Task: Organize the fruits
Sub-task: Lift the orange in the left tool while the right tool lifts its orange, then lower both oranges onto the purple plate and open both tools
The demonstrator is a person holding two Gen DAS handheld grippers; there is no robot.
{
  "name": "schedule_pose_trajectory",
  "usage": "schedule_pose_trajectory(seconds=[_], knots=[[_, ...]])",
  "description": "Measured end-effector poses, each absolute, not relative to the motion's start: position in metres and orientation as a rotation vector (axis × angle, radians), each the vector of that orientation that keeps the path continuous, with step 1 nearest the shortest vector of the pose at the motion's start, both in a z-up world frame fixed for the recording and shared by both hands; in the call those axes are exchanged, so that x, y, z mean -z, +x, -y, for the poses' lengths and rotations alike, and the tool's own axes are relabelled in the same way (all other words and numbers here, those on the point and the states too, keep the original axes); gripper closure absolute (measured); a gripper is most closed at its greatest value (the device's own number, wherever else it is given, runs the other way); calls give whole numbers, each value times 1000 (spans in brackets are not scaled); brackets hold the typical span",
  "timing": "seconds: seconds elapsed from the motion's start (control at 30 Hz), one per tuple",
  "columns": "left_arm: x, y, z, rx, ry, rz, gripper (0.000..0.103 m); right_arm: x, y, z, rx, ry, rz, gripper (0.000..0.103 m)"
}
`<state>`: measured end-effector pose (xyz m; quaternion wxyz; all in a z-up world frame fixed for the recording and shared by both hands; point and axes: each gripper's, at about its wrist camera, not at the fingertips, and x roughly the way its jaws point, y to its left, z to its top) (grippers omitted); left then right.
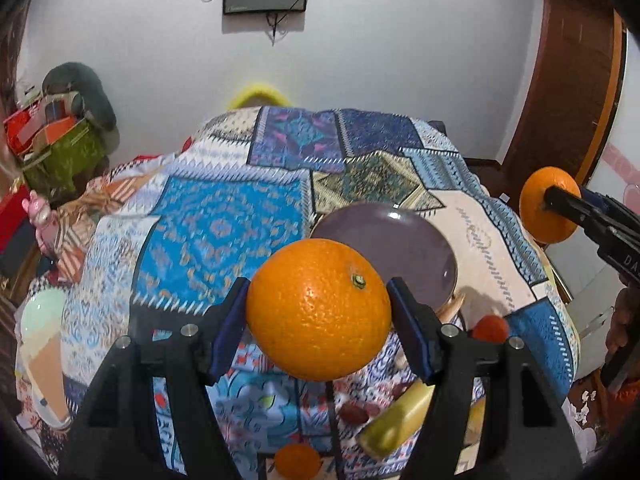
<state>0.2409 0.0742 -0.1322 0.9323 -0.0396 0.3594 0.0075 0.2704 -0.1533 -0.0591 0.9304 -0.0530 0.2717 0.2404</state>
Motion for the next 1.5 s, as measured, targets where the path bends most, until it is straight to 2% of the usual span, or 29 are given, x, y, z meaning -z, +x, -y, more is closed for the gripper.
schedule_pose_trajectory(seconds=[0.3,0.6,1.5], knots=[[117,277,-60,8,-59,-693,35,44,294,145,-489,-97,-490,57],[134,315,-59,-2,-46,-730,35,60,321,131,-499,-107,-512,57],[219,414,-57,29,-34,-942,35,146,397,98,-571,-172,-780,57]])
